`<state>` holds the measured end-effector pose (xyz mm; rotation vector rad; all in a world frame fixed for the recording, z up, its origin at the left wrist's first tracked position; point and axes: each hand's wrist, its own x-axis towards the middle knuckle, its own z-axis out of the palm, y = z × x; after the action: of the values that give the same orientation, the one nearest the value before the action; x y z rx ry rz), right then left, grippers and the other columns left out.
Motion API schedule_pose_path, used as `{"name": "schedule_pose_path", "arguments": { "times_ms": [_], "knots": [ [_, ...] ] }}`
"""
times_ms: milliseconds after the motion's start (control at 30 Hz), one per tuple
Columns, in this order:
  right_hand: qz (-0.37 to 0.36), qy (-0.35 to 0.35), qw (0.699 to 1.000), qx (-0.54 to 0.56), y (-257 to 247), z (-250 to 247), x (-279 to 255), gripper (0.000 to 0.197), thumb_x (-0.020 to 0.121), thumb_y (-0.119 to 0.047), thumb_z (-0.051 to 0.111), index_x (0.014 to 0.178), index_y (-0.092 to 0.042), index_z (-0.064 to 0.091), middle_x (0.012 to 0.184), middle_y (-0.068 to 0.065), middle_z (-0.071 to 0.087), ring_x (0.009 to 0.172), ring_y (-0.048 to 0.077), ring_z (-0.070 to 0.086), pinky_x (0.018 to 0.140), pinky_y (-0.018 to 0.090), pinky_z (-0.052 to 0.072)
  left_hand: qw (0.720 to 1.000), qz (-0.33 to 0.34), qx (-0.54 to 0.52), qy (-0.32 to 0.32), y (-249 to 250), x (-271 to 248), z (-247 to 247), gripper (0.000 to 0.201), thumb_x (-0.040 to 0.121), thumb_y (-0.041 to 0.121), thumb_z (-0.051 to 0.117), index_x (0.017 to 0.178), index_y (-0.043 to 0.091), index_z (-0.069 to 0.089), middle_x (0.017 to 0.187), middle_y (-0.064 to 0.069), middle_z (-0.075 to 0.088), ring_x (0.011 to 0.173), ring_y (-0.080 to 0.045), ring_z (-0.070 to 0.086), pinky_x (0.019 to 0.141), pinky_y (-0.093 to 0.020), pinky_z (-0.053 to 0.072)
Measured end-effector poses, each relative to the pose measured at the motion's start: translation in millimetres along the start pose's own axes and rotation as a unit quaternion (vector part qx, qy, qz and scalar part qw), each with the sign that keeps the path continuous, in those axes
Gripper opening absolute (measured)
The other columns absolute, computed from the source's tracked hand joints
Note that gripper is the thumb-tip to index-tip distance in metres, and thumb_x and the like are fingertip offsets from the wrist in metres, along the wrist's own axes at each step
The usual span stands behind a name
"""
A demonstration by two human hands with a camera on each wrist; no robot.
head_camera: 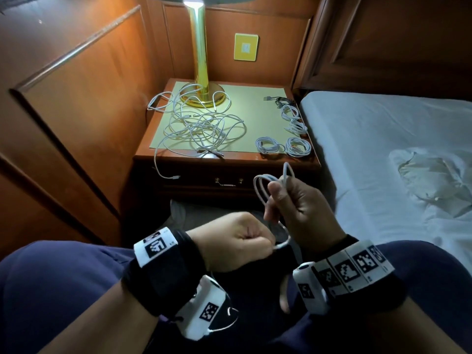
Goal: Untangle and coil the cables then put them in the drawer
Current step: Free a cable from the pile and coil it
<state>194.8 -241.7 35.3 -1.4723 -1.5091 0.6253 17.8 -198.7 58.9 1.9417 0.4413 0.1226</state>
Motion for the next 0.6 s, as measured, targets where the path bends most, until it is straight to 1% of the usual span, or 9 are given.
{"name": "schedule_pose_path", "arguments": {
  "times_ms": [67, 133, 167, 267, 333, 433, 500, 533, 600],
  "knots": [
    [0.01, -0.034, 0.999, 0.001, -1.7, 2.3, -1.1, 0.043, 0.104, -0.036, 0.046, 0.068, -0.014, 0.057, 0.056, 0.001, 0.064, 0.048, 0.013, 0.059, 0.055, 0.024, 0.046, 0.994, 0.04, -0.085, 0.05, -4.0, -2.7, -8.9, 0.028, 0.083, 0.017, 0.047, 0.056, 0.014, 0.043, 0.054, 0.001, 0.033, 0.049, -0.015, 0.029, 0.047, -0.027, 0.026],
    [0.039, -0.036, 0.997, 0.054, -4.4, 2.4, 0.0, 0.042, 0.103, -0.036, 0.046, 0.07, -0.011, 0.053, 0.049, 0.002, 0.059, 0.04, 0.014, 0.054, 0.046, 0.026, 0.044, 0.979, 0.084, -0.126, 0.134, -10.9, -4.1, -16.0, 0.029, 0.083, 0.02, 0.048, 0.053, 0.023, 0.044, 0.054, 0.005, 0.032, 0.049, -0.014, 0.028, 0.047, -0.026, 0.025],
    [0.053, -0.03, 0.994, 0.087, -5.9, 1.8, 0.7, 0.043, 0.103, -0.036, 0.046, 0.069, -0.01, 0.05, 0.046, 0.003, 0.055, 0.037, 0.014, 0.049, 0.042, 0.025, 0.04, 0.969, 0.097, -0.142, 0.179, -15.5, -3.9, -19.8, 0.03, 0.083, 0.024, 0.047, 0.053, 0.025, 0.045, 0.054, 0.007, 0.033, 0.049, -0.012, 0.028, 0.047, -0.024, 0.026],
    [0.093, -0.034, 0.978, 0.183, -9.3, 0.5, 3.6, 0.045, 0.105, -0.031, 0.045, 0.064, -0.01, 0.044, 0.043, 0.002, 0.04, 0.037, 0.016, 0.033, 0.04, 0.025, 0.028, 0.945, 0.089, -0.144, 0.279, -31.4, -2.2, -30.0, 0.032, 0.087, 0.035, 0.047, 0.057, 0.025, 0.048, 0.055, 0.003, 0.034, 0.049, -0.012, 0.03, 0.044, -0.02, 0.027],
    [0.158, -0.061, 0.949, 0.266, -13.1, 0.2, 5.2, 0.044, 0.103, -0.03, 0.046, 0.062, -0.015, 0.043, 0.047, 0.001, 0.03, 0.039, 0.014, 0.022, 0.041, 0.023, 0.019, 0.943, 0.074, -0.115, 0.303, -38.0, 3.0, -30.2, 0.033, 0.092, 0.04, 0.047, 0.063, 0.024, 0.049, 0.057, 0.0, 0.035, 0.049, -0.013, 0.03, 0.045, -0.022, 0.027],
    [0.259, -0.114, 0.894, 0.347, -20.0, 1.5, 6.5, 0.041, 0.093, -0.044, 0.052, 0.065, -0.014, 0.048, 0.047, -0.001, 0.023, 0.041, 0.01, 0.015, 0.046, 0.024, 0.009, 0.941, 0.05, -0.06, 0.329, -45.1, 13.6, -25.6, 0.031, 0.099, 0.038, 0.044, 0.074, 0.019, 0.048, 0.061, 0.003, 0.041, 0.053, -0.011, 0.035, 0.05, -0.023, 0.031],
    [0.29, -0.139, 0.875, 0.361, -23.8, 1.6, 5.2, 0.043, 0.088, -0.049, 0.054, 0.065, -0.014, 0.046, 0.046, -0.002, 0.02, 0.04, 0.009, 0.014, 0.046, 0.024, 0.008, 0.935, 0.047, -0.032, 0.351, -50.3, 18.8, -24.7, 0.026, 0.099, 0.036, 0.044, 0.079, 0.021, 0.051, 0.062, 0.009, 0.043, 0.056, -0.01, 0.037, 0.054, -0.024, 0.033],
    [0.294, -0.146, 0.871, 0.365, -25.1, 1.8, 4.4, 0.043, 0.088, -0.048, 0.054, 0.063, -0.016, 0.041, 0.046, -0.003, 0.019, 0.04, 0.009, 0.013, 0.045, 0.023, 0.008, 0.932, 0.051, -0.027, 0.359, -51.9, 19.9, -24.7, 0.024, 0.1, 0.033, 0.046, 0.081, 0.021, 0.054, 0.064, 0.009, 0.046, 0.059, -0.01, 0.039, 0.056, -0.025, 0.035],
    [0.301, -0.153, 0.86, 0.383, -27.5, 1.5, 3.4, 0.042, 0.088, -0.043, 0.055, 0.06, -0.02, 0.035, 0.046, -0.003, 0.018, 0.038, 0.009, 0.012, 0.044, 0.021, 0.007, 0.927, 0.061, -0.043, 0.369, -52.7, 20.8, -24.5, 0.016, 0.1, 0.025, 0.049, 0.091, 0.018, 0.06, 0.068, 0.004, 0.052, 0.061, -0.01, 0.044, 0.06, -0.024, 0.039]
  ]
}}
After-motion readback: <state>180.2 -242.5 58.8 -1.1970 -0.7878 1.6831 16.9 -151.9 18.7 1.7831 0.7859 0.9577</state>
